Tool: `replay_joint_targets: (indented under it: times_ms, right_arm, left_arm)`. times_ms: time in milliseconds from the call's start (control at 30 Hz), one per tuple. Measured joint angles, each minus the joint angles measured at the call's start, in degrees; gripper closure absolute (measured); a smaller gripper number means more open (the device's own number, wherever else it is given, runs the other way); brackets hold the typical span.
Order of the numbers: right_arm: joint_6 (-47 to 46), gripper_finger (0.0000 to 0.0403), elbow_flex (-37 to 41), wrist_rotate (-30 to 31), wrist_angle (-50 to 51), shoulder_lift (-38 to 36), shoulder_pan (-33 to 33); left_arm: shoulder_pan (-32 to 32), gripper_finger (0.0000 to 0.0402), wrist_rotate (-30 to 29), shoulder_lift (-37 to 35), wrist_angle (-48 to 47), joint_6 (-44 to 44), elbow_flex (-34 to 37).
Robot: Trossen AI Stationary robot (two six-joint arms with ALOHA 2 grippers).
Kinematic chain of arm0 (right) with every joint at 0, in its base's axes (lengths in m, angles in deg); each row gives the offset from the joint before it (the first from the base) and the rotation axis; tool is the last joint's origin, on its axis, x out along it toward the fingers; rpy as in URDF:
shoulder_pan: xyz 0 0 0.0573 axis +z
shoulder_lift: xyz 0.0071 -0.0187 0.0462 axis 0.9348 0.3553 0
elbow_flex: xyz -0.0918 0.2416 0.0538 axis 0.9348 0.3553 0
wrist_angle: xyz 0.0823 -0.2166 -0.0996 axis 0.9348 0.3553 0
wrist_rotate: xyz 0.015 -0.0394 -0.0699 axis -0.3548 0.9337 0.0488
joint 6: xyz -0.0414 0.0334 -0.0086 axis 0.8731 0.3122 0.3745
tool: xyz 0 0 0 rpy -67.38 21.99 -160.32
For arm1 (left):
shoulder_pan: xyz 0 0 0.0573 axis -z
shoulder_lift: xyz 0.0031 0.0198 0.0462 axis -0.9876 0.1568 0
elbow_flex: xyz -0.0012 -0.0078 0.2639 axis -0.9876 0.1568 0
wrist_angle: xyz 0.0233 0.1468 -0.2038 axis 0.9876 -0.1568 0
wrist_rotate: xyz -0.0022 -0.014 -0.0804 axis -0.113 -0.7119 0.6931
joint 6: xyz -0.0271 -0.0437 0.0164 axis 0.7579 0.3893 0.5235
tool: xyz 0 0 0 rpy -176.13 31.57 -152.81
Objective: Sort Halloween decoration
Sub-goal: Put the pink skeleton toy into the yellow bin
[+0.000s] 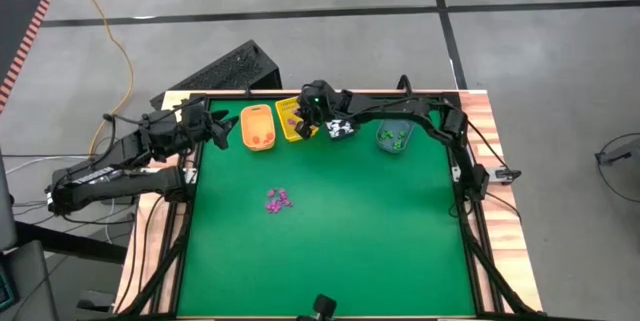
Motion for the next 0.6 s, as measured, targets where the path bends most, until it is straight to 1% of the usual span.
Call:
replay_joint_targets:
  times_ms: [200, 500, 600]
  right_arm:
    - [-0.38, 0.0327, 0.00, 0.15, 1.52, -0.02, -0.16]
    - [0.02, 0.0259, 0.00, 0.20, 2.76, -0.02, 0.02]
    - [-1.66, 0.0242, -0.20, -0.07, 3.09, -0.01, 0.33]
  left_arm:
    - [0.00, 0.0170, 0.02, 0.02, -0.02, 0.83, 0.00]
    - [0.02, 0.0170, 0.02, 0.02, 0.00, 1.23, 0.00]
    - [0.00, 0.0170, 0.61, 0.02, -0.02, 1.22, 0.00]
